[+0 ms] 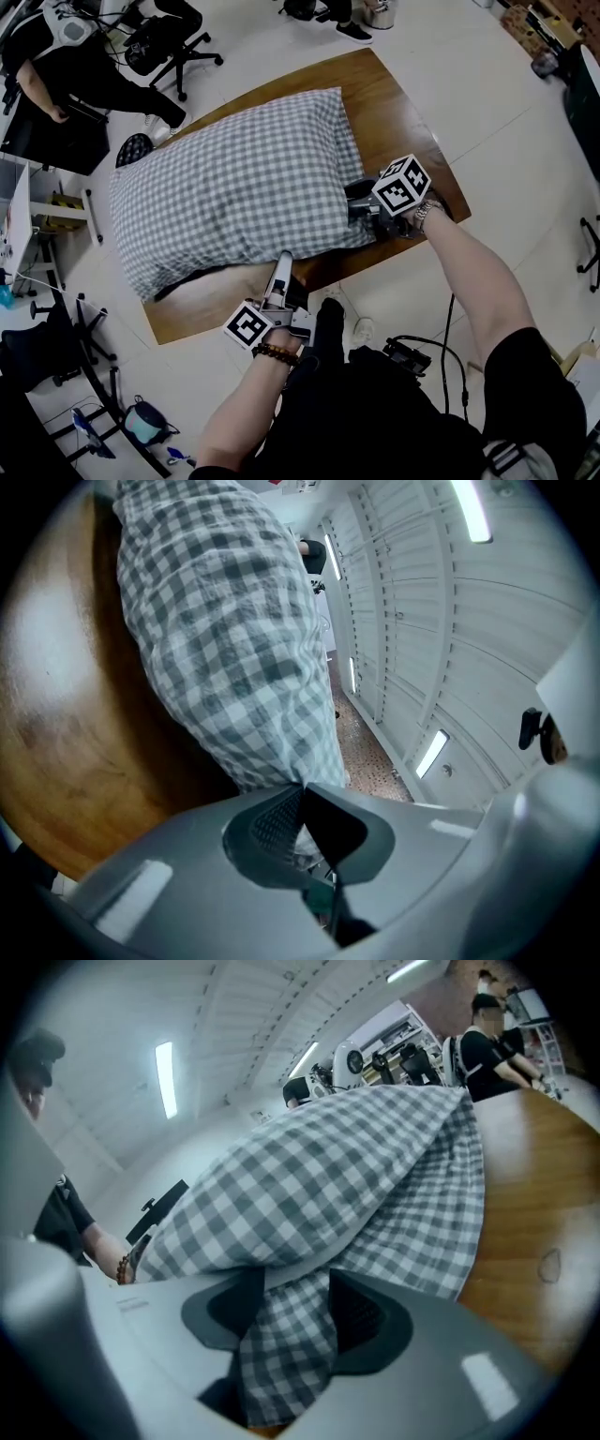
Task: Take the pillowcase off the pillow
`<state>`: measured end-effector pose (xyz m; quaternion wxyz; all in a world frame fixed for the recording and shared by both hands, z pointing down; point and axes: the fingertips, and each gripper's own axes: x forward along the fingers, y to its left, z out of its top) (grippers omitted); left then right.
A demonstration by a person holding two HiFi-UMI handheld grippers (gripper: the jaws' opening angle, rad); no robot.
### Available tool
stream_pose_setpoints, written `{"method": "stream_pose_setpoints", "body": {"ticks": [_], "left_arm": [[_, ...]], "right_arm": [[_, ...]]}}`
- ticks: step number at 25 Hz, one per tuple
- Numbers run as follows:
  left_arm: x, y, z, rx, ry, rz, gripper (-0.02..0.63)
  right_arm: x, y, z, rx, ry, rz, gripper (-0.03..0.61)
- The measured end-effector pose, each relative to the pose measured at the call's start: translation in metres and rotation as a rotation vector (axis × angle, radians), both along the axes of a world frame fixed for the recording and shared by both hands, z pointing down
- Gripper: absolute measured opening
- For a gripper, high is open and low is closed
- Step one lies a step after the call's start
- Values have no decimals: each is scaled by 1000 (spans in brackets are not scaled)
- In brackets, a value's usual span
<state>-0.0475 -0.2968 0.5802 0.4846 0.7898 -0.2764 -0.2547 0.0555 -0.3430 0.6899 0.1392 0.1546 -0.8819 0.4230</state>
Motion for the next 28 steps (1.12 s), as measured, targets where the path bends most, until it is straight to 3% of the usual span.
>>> {"method": "stream_pose_setpoints", "body": {"ticks": [6,13,16,17,21,28], "left_arm": [[-1,6,7,-6,-3,9,2],[2,3,4,-5,-12,19,2],[1,2,7,-4,-13,25,2],[1,1,8,-6,-13,27,2],[4,1,9,-9,-16,19,2],[-20,17,-1,60,-7,-51,2]], "right_arm": [[1,0,7,2,-15,36,216],[-5,3,-29,-144,-320,22,255],[-12,3,-45,-144,-389,3,260],[-15,3,-45,-152,-393,6,231],[-20,-2,-54,-72,-332,26,21],[19,15,-40,88,-92,102,9]]}}
